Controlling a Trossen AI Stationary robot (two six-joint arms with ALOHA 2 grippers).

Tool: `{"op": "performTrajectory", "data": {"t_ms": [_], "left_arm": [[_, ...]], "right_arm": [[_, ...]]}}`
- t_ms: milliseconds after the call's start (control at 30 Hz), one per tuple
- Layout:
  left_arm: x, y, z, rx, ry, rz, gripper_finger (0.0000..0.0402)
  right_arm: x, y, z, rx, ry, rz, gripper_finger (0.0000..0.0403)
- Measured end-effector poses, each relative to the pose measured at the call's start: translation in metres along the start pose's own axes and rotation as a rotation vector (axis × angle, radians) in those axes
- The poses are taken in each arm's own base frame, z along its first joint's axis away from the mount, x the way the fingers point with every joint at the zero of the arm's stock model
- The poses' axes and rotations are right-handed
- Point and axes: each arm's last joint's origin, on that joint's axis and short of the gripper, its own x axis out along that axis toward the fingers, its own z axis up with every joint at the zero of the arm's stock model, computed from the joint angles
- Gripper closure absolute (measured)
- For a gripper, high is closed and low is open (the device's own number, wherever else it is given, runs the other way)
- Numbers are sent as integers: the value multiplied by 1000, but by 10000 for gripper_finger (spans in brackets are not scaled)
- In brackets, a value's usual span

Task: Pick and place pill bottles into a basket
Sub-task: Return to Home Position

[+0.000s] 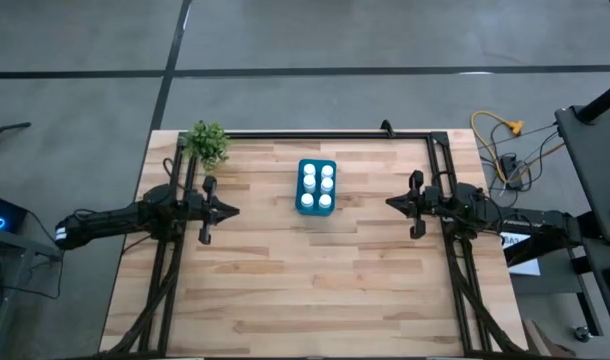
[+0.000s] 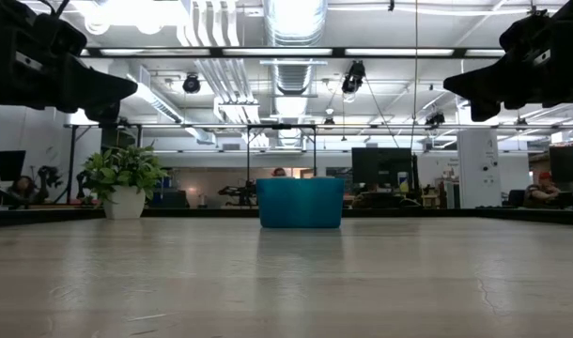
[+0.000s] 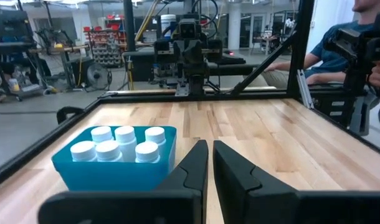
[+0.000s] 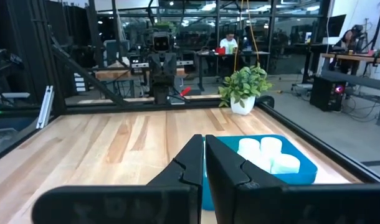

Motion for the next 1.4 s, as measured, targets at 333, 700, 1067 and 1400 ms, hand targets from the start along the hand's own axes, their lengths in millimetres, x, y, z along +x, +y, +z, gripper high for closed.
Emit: {"op": "performTrajectory", "data": {"t_ms": [333, 700, 1067, 1400], "left_arm": [[0, 0, 0, -54, -1, 0, 394], [0, 0, 0, -54, -1, 0, 394], [0, 0, 0, -54, -1, 0, 394], [0, 0, 0, -54, -1, 0, 394]], "right_arm": [[0, 0, 0, -2, 0, 0, 394], [0, 0, 0, -1, 0, 0, 394], [0, 0, 0, -3, 0, 0, 394], [0, 0, 0, -2, 0, 0, 394]]}}
